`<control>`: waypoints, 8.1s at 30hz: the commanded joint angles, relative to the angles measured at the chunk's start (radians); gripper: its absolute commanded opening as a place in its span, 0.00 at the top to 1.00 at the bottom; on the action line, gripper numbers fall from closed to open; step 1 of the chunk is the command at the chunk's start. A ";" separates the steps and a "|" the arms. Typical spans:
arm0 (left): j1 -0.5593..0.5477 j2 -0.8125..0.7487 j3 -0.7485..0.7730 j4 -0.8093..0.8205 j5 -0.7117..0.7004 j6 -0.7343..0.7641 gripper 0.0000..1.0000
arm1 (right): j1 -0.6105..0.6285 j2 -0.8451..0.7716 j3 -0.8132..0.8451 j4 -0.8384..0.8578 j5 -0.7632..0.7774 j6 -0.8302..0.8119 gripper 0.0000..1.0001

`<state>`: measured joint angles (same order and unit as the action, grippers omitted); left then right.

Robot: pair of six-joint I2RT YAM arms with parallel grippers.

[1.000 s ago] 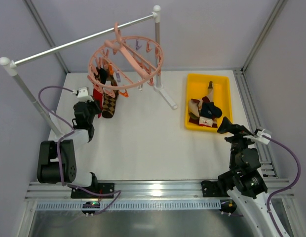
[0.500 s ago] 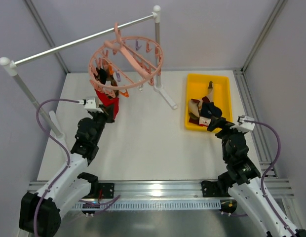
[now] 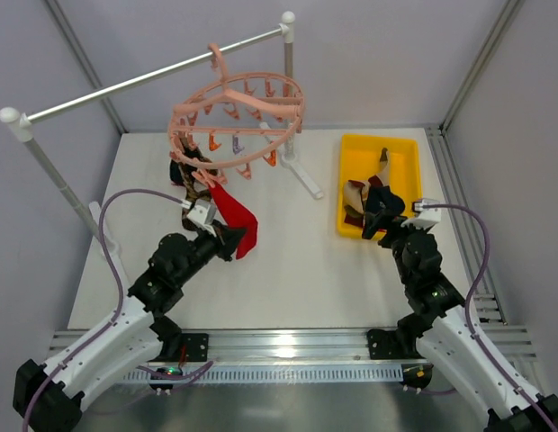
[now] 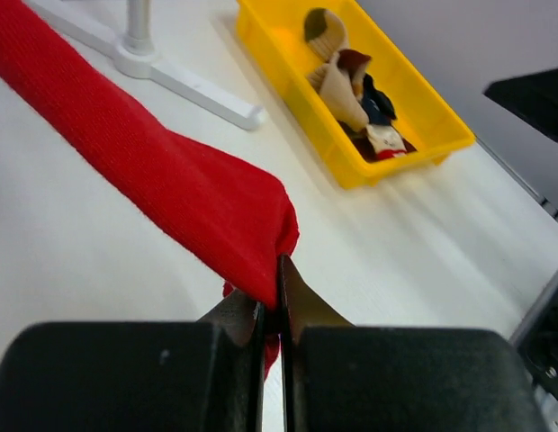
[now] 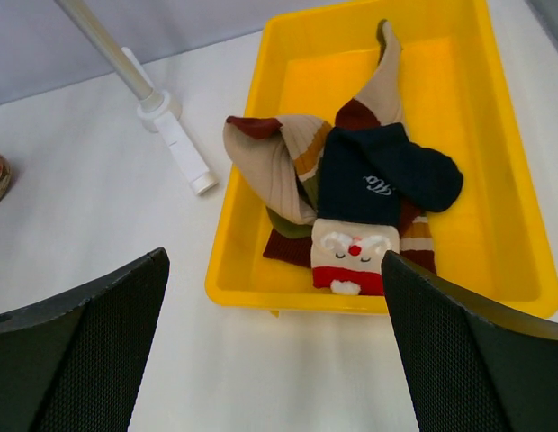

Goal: Remove the socks clipped to the hanger

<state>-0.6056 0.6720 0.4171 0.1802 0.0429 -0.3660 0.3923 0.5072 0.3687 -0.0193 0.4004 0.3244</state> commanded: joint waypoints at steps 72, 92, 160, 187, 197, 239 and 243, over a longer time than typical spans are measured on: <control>-0.154 -0.181 -0.070 -0.054 0.120 0.035 1.00 | 0.787 1.315 1.489 -0.281 0.345 -0.298 0.96; -0.154 -0.031 -0.023 -0.165 -0.208 0.009 1.00 | 0.789 1.016 1.075 -0.142 0.360 -0.220 0.12; -0.408 1.152 0.897 0.084 -0.126 0.094 0.01 | -0.026 -0.296 0.236 -0.357 0.278 0.047 0.02; -0.270 0.708 0.239 -0.058 -1.072 -0.298 0.00 | -0.024 -0.062 0.162 -0.117 0.029 0.096 0.02; -0.192 0.814 0.273 0.094 -1.086 -0.257 0.00 | -0.024 -0.073 0.171 -0.130 0.003 0.087 0.02; -0.169 0.491 0.115 0.159 -0.648 -0.157 1.00 | -0.026 0.027 0.180 -0.102 -0.087 0.064 0.02; -0.229 0.350 0.117 -0.002 -0.561 -0.102 1.00 | -0.024 0.070 0.179 -0.053 -0.164 0.076 0.02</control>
<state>-0.7921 1.0966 0.5396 0.3058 -0.6163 -0.5072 0.3691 0.5594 0.5236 -0.1574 0.3038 0.3958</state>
